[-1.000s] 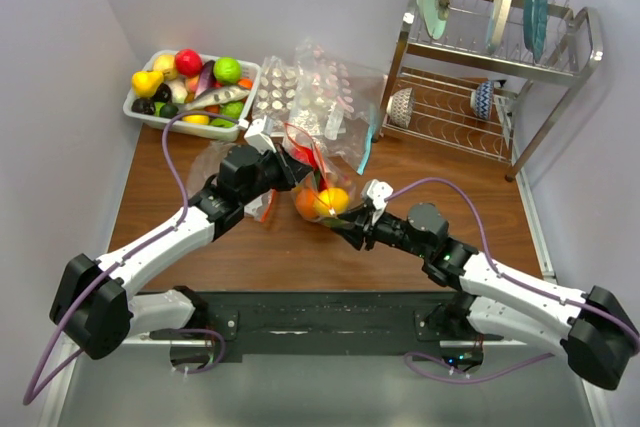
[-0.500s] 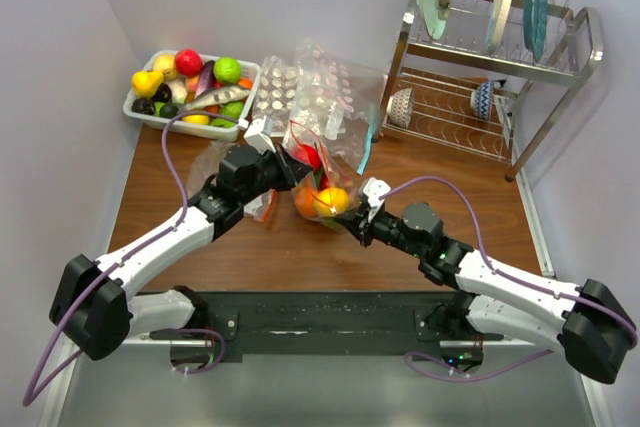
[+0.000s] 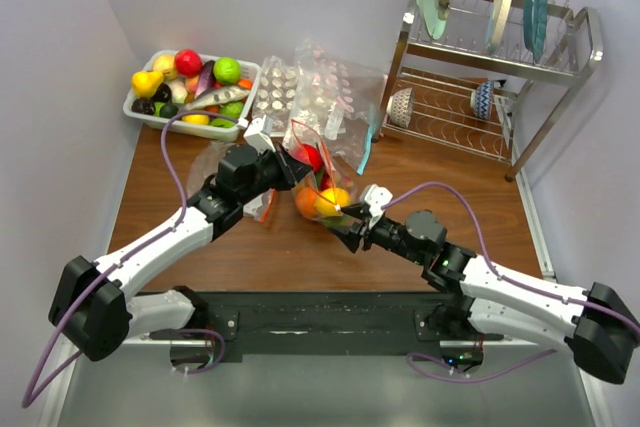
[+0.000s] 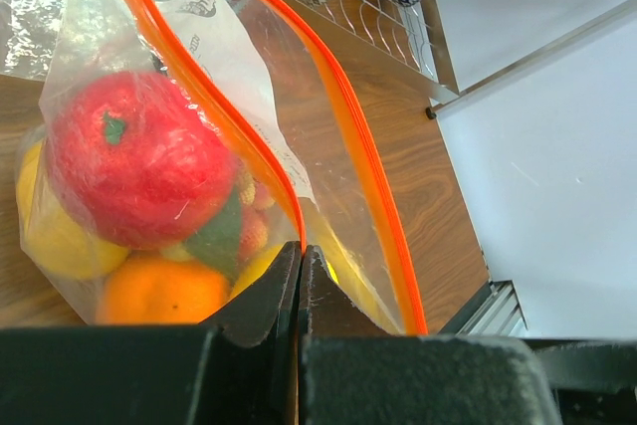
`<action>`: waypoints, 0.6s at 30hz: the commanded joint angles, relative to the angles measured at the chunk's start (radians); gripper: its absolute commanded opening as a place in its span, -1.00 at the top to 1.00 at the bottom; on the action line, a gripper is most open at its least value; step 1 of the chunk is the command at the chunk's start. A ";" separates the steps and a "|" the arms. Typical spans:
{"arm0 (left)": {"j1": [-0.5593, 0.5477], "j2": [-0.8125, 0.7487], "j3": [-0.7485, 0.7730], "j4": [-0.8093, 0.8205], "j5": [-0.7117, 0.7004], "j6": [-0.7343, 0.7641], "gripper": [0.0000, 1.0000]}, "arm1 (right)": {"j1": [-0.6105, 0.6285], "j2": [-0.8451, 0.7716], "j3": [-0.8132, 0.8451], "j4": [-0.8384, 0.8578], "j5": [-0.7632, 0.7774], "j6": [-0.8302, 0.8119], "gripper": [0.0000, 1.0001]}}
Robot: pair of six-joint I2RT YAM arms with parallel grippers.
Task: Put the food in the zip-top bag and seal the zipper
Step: Zip the zipper food storage bag at the center of the board.
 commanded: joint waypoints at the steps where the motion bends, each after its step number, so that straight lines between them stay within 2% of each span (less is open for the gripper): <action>1: 0.000 -0.014 0.048 0.009 0.012 -0.010 1.00 | 0.061 0.027 -0.011 0.078 0.105 -0.089 -0.09; 6: 0.000 -0.019 0.037 0.015 0.016 -0.013 1.00 | 0.065 0.079 0.002 0.149 0.157 -0.091 -0.01; 9: 0.002 -0.019 0.029 0.020 0.019 -0.017 1.00 | 0.065 0.121 0.026 0.164 0.205 -0.089 0.14; 12: 0.000 -0.023 0.022 0.020 0.021 -0.019 1.00 | 0.065 0.136 0.037 0.177 0.228 -0.086 0.52; 15: 0.000 -0.028 0.022 0.015 0.015 -0.013 1.00 | 0.065 0.127 0.031 0.172 0.225 -0.080 0.71; 17: 0.000 -0.030 0.025 0.008 0.010 -0.010 1.00 | 0.065 0.115 0.023 0.158 0.217 -0.069 0.97; 18: 0.000 -0.031 0.026 0.005 0.009 -0.005 1.00 | 0.065 0.096 0.020 0.151 0.219 -0.063 1.00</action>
